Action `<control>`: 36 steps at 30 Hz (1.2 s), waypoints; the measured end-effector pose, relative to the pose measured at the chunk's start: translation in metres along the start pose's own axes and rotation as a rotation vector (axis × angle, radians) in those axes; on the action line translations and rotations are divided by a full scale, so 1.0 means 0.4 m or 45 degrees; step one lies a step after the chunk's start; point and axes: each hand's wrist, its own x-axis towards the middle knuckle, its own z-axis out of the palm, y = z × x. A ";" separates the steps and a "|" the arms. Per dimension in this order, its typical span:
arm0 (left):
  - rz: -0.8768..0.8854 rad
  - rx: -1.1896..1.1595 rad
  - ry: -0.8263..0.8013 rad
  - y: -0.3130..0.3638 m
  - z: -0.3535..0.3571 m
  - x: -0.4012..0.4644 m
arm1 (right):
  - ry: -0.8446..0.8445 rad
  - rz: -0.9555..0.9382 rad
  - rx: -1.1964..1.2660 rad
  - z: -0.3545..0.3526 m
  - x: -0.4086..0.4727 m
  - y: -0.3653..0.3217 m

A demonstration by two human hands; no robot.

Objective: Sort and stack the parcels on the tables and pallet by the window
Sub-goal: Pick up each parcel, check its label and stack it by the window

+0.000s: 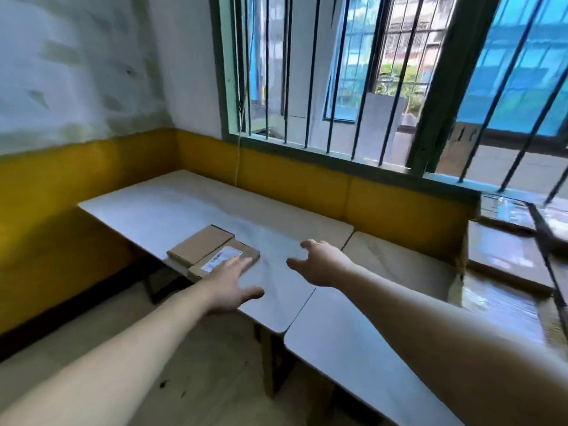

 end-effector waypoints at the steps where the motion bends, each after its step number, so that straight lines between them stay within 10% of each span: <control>1: -0.033 -0.007 0.005 -0.025 -0.005 0.015 | -0.015 -0.021 0.007 0.017 0.030 -0.018; 20: -0.434 -0.129 -0.069 -0.404 -0.107 0.363 | -0.332 -0.077 0.118 0.270 0.580 -0.227; 36: -0.176 -0.025 -0.368 -0.772 -0.238 0.661 | -0.329 0.370 0.223 0.505 0.831 -0.484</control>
